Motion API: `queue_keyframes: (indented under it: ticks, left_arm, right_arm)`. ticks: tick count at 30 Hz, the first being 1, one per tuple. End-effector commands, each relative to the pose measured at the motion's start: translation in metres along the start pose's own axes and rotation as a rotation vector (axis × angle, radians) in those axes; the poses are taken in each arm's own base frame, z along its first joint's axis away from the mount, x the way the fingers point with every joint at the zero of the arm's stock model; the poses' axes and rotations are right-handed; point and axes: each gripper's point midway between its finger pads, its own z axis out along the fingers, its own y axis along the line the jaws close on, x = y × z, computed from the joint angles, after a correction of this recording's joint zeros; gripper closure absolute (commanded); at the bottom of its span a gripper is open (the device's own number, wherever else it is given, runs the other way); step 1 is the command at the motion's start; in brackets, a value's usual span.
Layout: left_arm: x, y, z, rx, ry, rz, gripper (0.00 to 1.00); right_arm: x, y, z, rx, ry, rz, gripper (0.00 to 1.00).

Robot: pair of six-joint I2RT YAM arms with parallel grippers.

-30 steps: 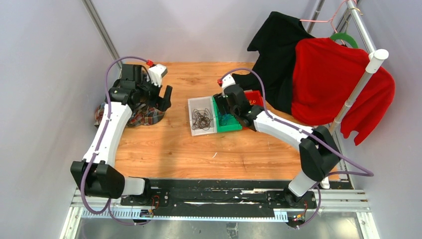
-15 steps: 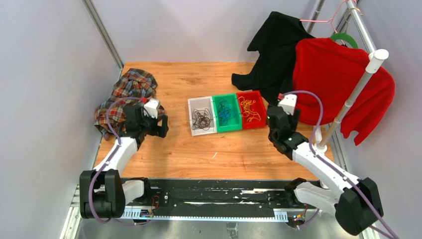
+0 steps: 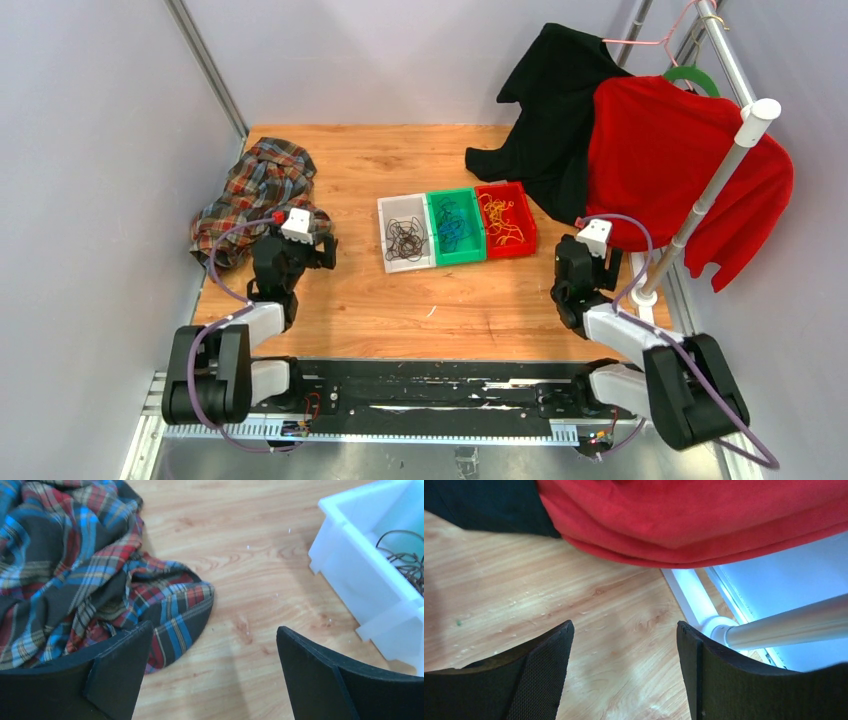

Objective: Untangle the cables

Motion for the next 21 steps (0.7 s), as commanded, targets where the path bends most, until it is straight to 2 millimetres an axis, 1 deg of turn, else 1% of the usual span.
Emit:
queue_keyframes:
  ticks: [1, 2, 4, 5, 7, 8, 9, 10, 11, 13, 14, 15, 17, 21]
  left_arm:
    - [-0.023, 0.006, 0.000, -0.040, -0.182, 0.022, 0.02]
    - [-0.018, 0.007, 0.000, -0.048, -0.190, 0.019, 0.02]
    - [-0.022, 0.009, 0.000, -0.067, -0.244, -0.004, 0.02]
    - [-0.021, 0.009, 0.000, -0.067, -0.236, -0.002, 0.02]
    - [-0.012, 0.010, 0.003, -0.067, -0.160, 0.005, 0.02]
    - [-0.015, 0.011, 0.006, -0.069, -0.165, 0.001, 0.02]
    - [-0.017, 0.011, 0.009, -0.067, -0.176, -0.007, 0.02]
    - [-0.015, 0.010, 0.010, -0.072, -0.169, -0.007, 0.02]
    - [-0.014, 0.010, 0.011, -0.076, -0.151, 0.003, 0.02]
    - [-0.012, 0.009, 0.012, -0.080, -0.134, 0.010, 0.02]
    - [-0.013, 0.009, 0.012, -0.081, -0.147, 0.009, 0.02]
    - [-0.015, 0.009, 0.011, -0.082, -0.157, 0.008, 0.02]
    - [-0.013, 0.009, 0.011, -0.083, -0.145, 0.008, 0.02]
    - [-0.014, 0.009, 0.010, -0.082, -0.155, 0.007, 0.02]
  right_arm:
    - [-0.016, 0.004, 0.018, -0.004, -0.105, 0.029, 0.25]
    - [-0.018, 0.004, 0.020, -0.002, -0.113, 0.022, 0.25]
    - [-0.020, 0.014, 0.025, -0.075, -0.121, 0.040, 0.25]
    - [-0.018, 0.018, 0.028, -0.093, -0.118, 0.050, 0.25]
    - [-0.015, 0.026, 0.033, -0.133, -0.128, 0.036, 0.25]
    - [-0.017, 0.038, 0.033, -0.194, -0.137, 0.004, 0.25]
    - [-0.016, 0.043, 0.036, -0.218, -0.129, -0.011, 0.25]
    - [-0.016, 0.047, 0.039, -0.246, -0.117, -0.003, 0.25]
    - [-0.010, 0.047, 0.045, -0.283, -0.080, 0.014, 0.25]
    - [-0.007, 0.052, 0.044, -0.341, -0.069, 0.034, 0.24]
    - [-0.004, 0.057, 0.039, -0.388, -0.101, 0.036, 0.24]
    - [-0.007, 0.060, 0.036, -0.410, -0.157, 0.021, 0.24]
    - [-0.003, 0.061, 0.036, -0.411, -0.122, 0.004, 0.23]
    - [-0.003, 0.061, 0.037, -0.421, -0.114, 0.015, 0.23]
